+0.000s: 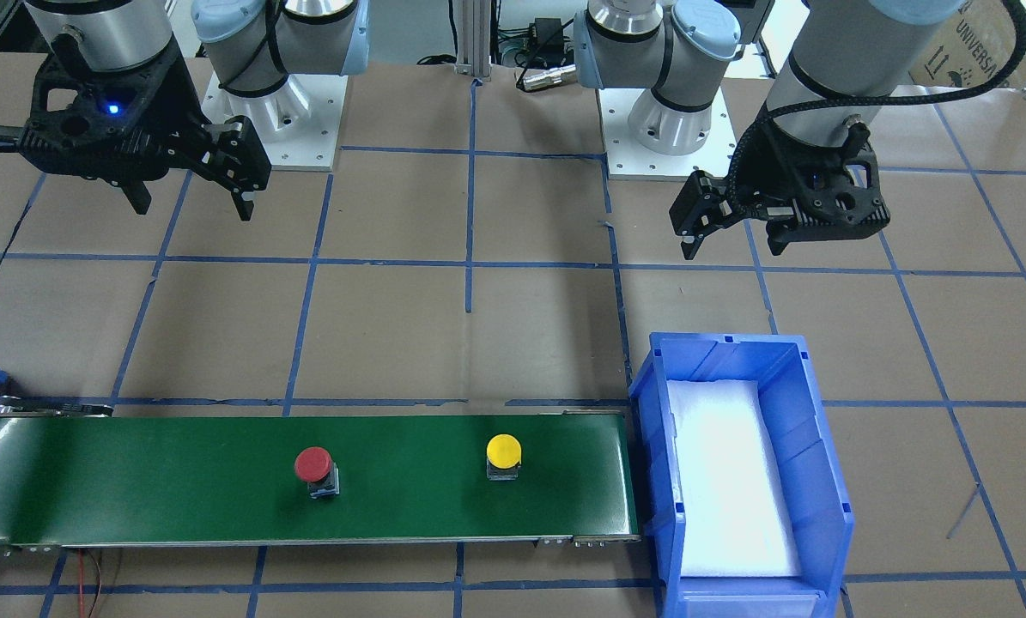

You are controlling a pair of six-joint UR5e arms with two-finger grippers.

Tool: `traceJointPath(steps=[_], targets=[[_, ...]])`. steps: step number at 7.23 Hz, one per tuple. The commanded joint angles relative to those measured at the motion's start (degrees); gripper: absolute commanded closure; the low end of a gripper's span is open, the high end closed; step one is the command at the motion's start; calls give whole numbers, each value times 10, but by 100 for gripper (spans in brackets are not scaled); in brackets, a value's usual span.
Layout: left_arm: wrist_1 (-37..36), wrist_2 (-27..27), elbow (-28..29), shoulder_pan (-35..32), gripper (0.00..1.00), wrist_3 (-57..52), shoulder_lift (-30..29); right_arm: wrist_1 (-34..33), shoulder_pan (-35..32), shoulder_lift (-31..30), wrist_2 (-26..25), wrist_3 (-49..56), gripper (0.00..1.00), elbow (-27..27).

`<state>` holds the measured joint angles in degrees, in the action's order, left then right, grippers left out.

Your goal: Transport two buttons from left to right

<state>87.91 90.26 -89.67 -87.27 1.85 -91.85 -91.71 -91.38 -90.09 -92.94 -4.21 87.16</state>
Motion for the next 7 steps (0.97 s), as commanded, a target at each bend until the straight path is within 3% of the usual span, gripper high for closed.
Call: traceJointPath(steps=[1, 4, 7], targets=[[-1, 1, 0, -3, 0, 0, 0, -47, -13, 2, -10, -26, 0, 5], [-5, 1, 0, -4, 0, -13, 0, -55, -11, 27, 15, -25, 0, 7], [-5, 1, 0, -4, 0, -13, 0, -53, -15, 25, 6, -27, 0, 14]])
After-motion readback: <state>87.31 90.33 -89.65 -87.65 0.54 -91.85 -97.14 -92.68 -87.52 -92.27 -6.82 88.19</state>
